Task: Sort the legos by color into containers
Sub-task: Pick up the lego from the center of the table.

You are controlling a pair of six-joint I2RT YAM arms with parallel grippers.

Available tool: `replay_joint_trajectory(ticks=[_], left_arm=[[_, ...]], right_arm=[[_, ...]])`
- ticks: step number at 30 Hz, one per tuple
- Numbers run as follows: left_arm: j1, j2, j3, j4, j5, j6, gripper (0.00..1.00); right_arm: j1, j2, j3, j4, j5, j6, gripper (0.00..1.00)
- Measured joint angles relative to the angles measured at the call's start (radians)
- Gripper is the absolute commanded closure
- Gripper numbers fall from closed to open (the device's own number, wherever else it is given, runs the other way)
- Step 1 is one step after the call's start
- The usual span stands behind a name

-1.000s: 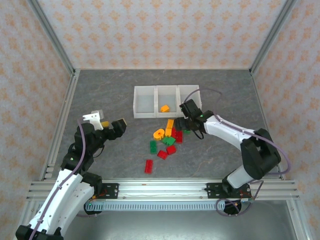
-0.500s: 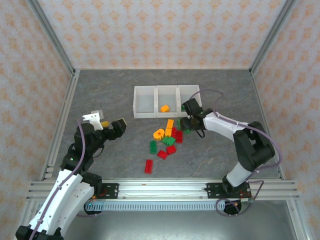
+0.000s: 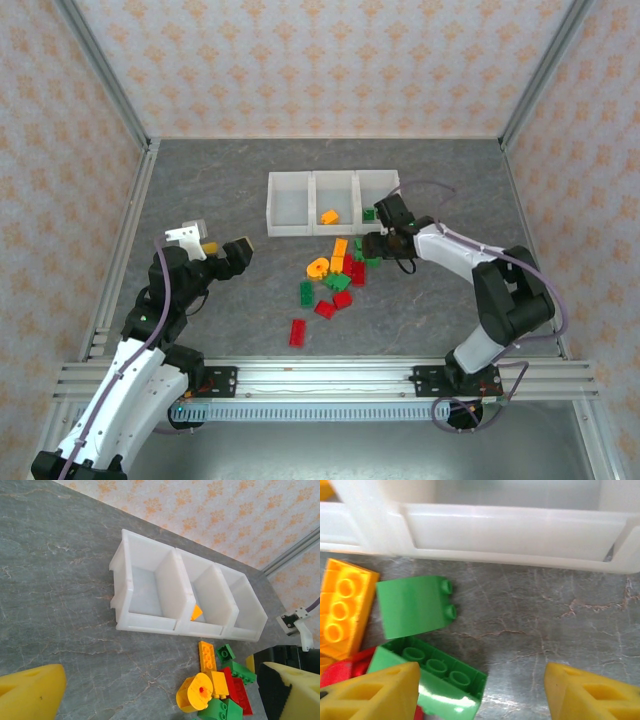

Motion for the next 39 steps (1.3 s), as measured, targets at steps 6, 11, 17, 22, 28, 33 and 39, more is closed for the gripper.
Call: replay_joint_trajectory(ticks=[6,11,17,22,28,33,39], left_arm=[[0.000,0.000,0.000,0.000,0.000,0.000,0.01],[0.000,-0.001,0.000,0.000,0.000,0.000,0.01],[0.000,-0.001,0.000,0.000,0.000,0.000,0.01],[0.000,-0.001,0.000,0.000,0.000,0.000,0.01],[0.000,-0.001,0.000,0.000,0.000,0.000,0.01],[0.000,-0.001,0.000,0.000,0.000,0.000,0.01],[0.000,0.000,0.000,0.000,0.000,0.000,0.01]], right_arm=[[0.011,-0.023,0.000,0.021,-0.043,-0.021,0.30],[0.037,0.026,0.010,0.018,-0.042,-0.029,0.27],[0.050,0.045,0.010,0.016,-0.042,-0.026,0.27],[0.054,0.072,0.016,0.027,-0.046,-0.022,0.33],[0.053,0.083,0.031,0.034,0.010,0.019,0.42],[0.010,0.069,0.015,0.049,0.051,0.063,0.46],[-0.013,0.024,-0.025,0.037,0.087,0.080,0.41]])
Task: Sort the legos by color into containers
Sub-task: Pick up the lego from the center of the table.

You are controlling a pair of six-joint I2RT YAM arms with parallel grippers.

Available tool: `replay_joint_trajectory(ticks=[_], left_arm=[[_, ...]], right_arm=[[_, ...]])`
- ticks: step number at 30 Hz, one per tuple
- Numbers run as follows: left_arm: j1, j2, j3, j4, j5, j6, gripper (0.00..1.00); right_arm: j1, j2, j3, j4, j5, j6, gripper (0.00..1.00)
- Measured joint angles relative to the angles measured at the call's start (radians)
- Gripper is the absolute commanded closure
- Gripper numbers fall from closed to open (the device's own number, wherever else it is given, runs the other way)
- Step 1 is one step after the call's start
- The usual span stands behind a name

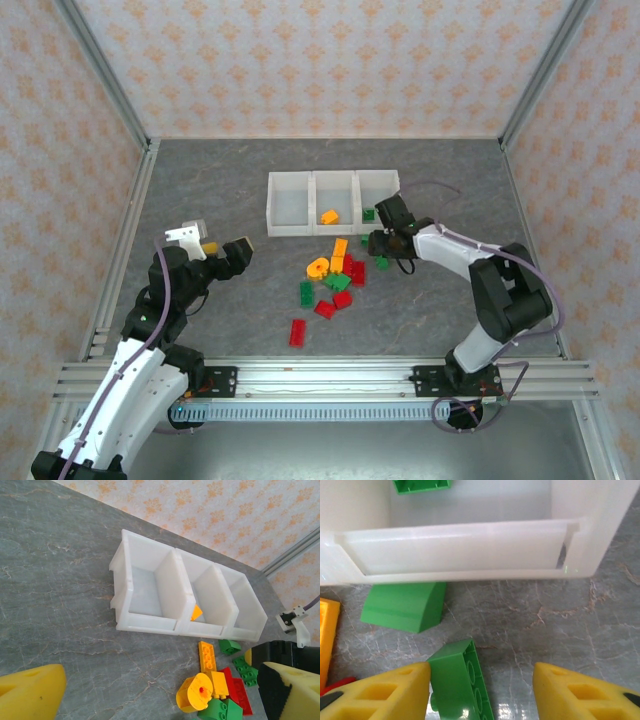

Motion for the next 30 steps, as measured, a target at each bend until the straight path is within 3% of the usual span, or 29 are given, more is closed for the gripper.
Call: replay_joint_trajectory(ticks=[12,22,30], left_arm=[[0.000,0.000,0.000,0.000,0.009,0.000,0.01],[-0.040,-0.007,-0.007,0.016,0.064,0.007,0.01],[-0.084,-0.002,-0.008,0.018,0.071,0.008,0.01]], right_arm=[[0.002,-0.018,-0.010,-0.023,-0.039,-0.015,0.41],[0.005,0.013,-0.010,-0.017,-0.061,-0.027,0.56],[0.005,0.051,-0.008,-0.020,-0.045,-0.034,0.83]])
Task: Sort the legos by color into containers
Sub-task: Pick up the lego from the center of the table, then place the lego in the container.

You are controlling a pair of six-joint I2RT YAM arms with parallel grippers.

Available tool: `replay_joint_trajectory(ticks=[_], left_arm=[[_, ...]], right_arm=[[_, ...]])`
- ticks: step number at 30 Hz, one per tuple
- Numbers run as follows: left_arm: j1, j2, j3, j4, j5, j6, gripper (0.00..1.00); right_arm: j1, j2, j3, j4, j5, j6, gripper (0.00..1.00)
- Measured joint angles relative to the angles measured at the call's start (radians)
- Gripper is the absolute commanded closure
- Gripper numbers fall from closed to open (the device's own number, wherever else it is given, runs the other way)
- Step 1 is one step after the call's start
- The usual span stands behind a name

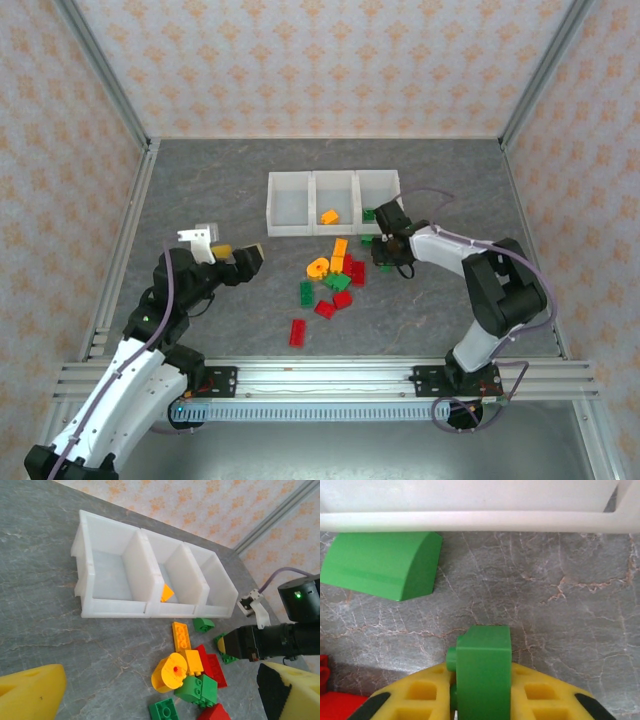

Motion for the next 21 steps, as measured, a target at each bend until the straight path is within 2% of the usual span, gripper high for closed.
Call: replay_joint_trajectory(ticks=[4,8,13,16,21], left_arm=[[-0.034,0.000,0.000,0.000,0.000,0.000,0.01],[-0.058,-0.003,0.000,0.000,0.002,0.000,0.01],[-0.079,-0.061,-0.007,0.006,0.011,0.000,0.01],[-0.080,-0.102,-0.010,0.018,0.024,0.000,0.01],[-0.080,-0.105,-0.011,0.035,0.034,0.000,0.01]], right_arm=[[0.002,-0.012,0.012,-0.026,0.009,0.000,0.89],[0.004,-0.087,0.050,-0.064,0.026,0.001,0.93],[0.001,-0.165,0.175,-0.050,0.056,-0.006,0.95],[-0.011,-0.111,0.291,-0.046,0.055,-0.029,0.95],[-0.036,0.107,0.507,-0.048,0.064,-0.082,0.92]])
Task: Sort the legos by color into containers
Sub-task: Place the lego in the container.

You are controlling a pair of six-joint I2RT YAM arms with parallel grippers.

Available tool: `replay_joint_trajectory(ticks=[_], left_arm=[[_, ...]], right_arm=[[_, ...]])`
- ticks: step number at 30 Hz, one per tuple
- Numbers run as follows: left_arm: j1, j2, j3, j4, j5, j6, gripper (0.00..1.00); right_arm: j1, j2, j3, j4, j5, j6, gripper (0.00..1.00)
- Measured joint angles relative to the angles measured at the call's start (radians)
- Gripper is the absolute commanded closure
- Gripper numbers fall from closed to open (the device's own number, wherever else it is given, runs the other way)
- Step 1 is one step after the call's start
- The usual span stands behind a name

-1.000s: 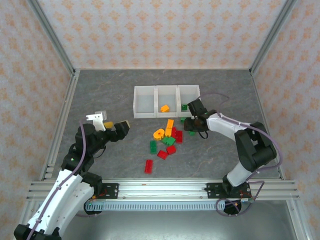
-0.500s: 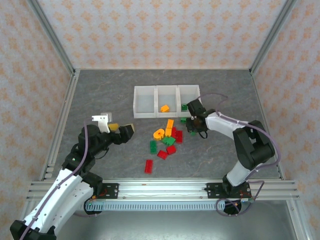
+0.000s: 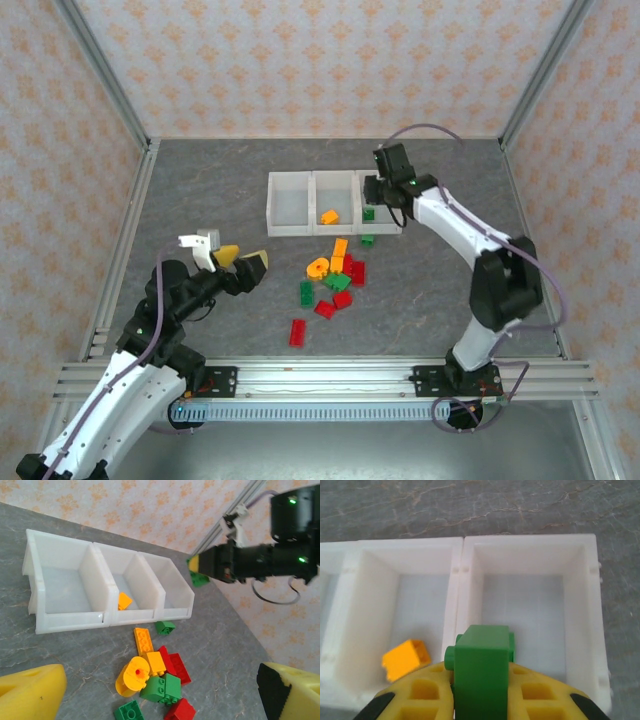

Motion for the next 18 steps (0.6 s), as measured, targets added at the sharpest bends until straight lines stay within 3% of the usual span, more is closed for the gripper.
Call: replay_joint_trajectory(ticks=[5,9,12,15,18], left_arm=[[0.000,0.018,0.000,0.001,0.011,0.000,0.01],[0.000,0.034,0.000,0.001,0.011,0.000,0.01],[-0.005,0.060,0.000,0.001,0.011,0.000,0.01],[-0.006,0.090,0.000,0.000,0.011,0.000,0.01],[-0.006,0.115,0.000,-0.001,0.010,0.000,0.01]], right_arm=[[-0.003,0.169,0.117,-0.036,0.037,-0.045,0.90],[-0.002,0.232,0.165,-0.064,0.085,-0.070,0.81],[-0.002,0.237,0.168,-0.078,0.109,-0.075,0.67],[-0.003,0.237,0.171,-0.093,0.124,-0.069,0.42],[-0.003,0.235,0.172,-0.122,0.125,-0.058,0.33]])
